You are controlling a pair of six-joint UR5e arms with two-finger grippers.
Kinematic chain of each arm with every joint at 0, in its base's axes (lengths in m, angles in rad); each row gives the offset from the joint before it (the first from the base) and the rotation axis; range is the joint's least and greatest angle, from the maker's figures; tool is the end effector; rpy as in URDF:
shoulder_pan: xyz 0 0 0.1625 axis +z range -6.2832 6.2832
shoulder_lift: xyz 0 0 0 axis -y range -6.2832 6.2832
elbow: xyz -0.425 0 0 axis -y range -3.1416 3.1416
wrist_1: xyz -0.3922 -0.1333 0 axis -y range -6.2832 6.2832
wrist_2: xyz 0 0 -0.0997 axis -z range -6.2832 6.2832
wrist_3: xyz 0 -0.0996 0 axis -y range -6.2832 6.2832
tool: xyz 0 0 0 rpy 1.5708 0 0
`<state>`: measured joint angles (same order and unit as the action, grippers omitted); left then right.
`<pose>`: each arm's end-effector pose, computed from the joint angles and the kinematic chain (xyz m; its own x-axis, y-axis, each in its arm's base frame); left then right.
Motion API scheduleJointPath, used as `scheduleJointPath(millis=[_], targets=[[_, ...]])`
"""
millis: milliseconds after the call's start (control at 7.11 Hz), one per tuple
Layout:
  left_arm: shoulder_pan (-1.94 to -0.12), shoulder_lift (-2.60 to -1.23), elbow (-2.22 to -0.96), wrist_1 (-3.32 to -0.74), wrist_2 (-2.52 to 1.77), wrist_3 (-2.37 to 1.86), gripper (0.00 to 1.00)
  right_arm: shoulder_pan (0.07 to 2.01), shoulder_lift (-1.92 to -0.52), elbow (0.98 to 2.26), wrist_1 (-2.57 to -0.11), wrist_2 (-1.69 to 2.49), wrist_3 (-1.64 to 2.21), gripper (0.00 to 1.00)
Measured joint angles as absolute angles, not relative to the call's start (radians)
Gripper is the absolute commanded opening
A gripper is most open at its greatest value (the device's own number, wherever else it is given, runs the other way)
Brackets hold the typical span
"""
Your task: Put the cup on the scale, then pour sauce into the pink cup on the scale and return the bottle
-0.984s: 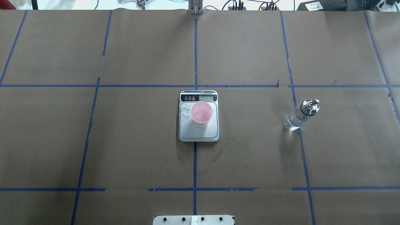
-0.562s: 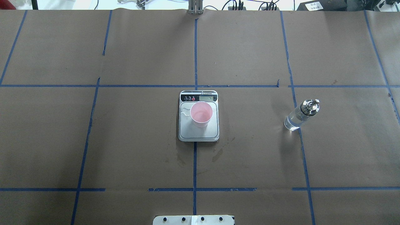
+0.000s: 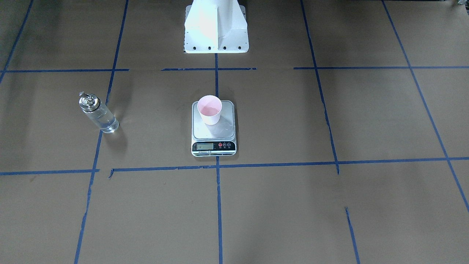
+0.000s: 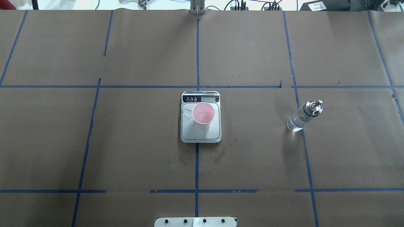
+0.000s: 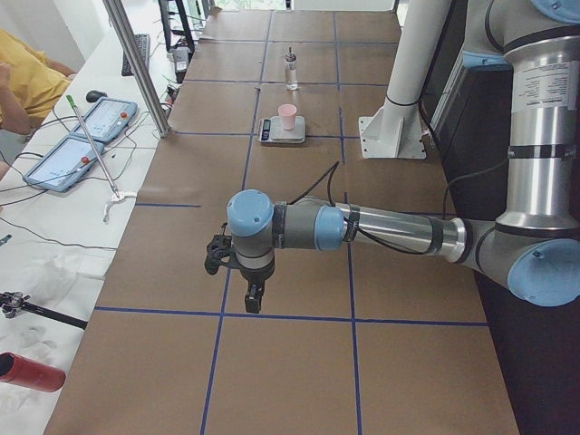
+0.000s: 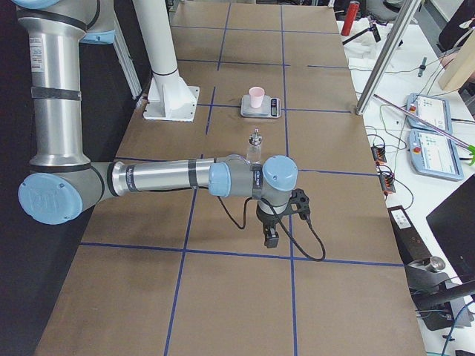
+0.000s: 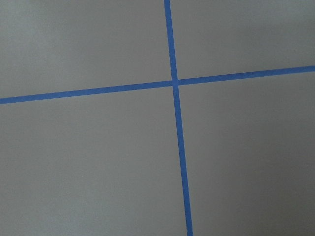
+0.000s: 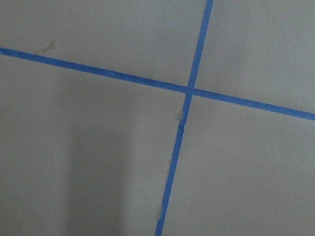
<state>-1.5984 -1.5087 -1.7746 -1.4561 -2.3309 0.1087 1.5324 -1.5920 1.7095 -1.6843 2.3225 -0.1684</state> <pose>-0.0774 -0.4615 0.6008 0.7237 0.1070 -0.6818 -0.0512 0.9935 0.1016 0.0468 -0.4826 0.6138 0.7131 -0.1978 0.6725 0.1602 0.9800 0.1184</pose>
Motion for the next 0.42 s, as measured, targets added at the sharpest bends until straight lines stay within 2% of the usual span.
scheduleJointPath(millis=[422], targets=[[-1.598, -1.512, -1.776, -1.465, -2.337, 0.11, 1.0, 1.524, -1.588, 1.707, -1.685, 2.32, -0.167, 1.0]])
